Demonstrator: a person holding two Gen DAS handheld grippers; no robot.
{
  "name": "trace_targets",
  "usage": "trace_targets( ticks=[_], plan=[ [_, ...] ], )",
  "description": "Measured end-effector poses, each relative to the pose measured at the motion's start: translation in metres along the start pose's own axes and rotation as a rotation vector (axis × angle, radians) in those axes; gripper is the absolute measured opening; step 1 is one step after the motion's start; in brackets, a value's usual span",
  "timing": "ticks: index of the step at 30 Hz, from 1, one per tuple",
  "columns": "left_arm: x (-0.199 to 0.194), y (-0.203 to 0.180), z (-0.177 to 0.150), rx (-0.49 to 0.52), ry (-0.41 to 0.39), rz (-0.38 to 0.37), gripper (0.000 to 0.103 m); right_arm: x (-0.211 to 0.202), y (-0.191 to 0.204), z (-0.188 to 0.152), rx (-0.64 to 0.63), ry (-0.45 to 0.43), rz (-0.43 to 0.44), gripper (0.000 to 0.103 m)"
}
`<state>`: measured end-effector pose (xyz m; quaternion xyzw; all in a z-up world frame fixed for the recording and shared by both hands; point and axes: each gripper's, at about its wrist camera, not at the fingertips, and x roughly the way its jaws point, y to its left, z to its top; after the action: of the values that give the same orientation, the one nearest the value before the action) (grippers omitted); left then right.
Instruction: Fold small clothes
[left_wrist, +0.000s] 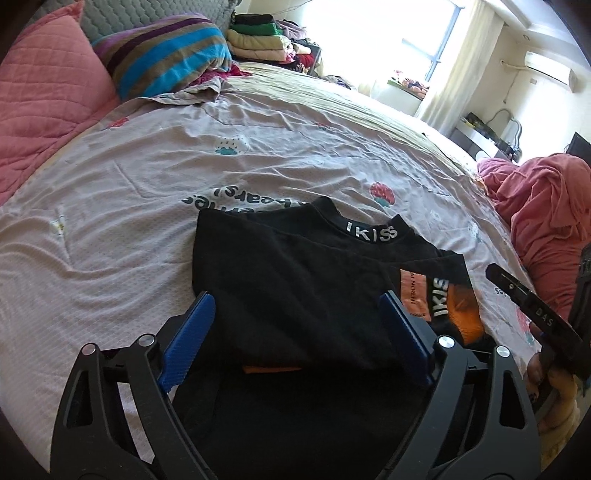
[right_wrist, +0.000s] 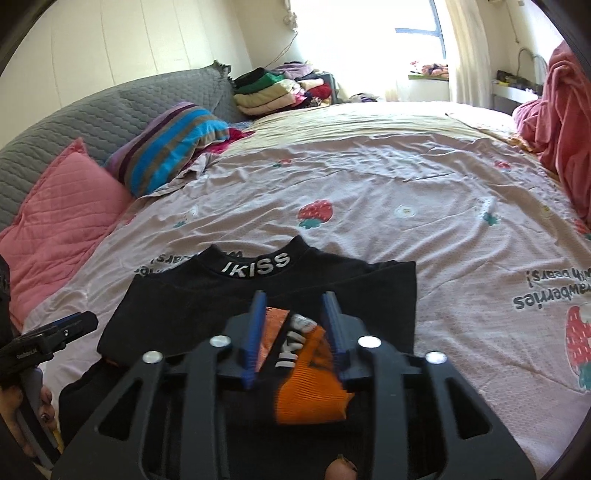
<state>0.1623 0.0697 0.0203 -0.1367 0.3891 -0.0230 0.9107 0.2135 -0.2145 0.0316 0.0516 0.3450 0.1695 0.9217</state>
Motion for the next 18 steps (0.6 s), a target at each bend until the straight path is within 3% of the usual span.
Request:
trace_targets(
  ticks=[3,7,9,12,18],
  plan=[
    [0.007,-0.004,0.002,0.014,0.009,-0.002,0.081,0.001,0.001,-0.002,-0.005,0.009,0.021,0.035],
    [0.024,-0.005,0.001,0.021,0.060,-0.041,0.061,0.010,0.017,-0.007,-0.059,0.052,0.039,0.038],
    [0.036,-0.001,-0.004,0.007,0.106,-0.070,0.058,0.013,0.027,-0.010,-0.094,0.071,0.059,0.042],
    [0.052,0.009,-0.017,-0.010,0.167,-0.048,0.056,0.016,0.042,-0.015,-0.134,0.093,0.102,0.050],
    [0.050,0.016,-0.027,-0.008,0.160,-0.061,0.053,0.028,0.067,-0.023,-0.219,0.139,0.136,0.063]
  ],
)
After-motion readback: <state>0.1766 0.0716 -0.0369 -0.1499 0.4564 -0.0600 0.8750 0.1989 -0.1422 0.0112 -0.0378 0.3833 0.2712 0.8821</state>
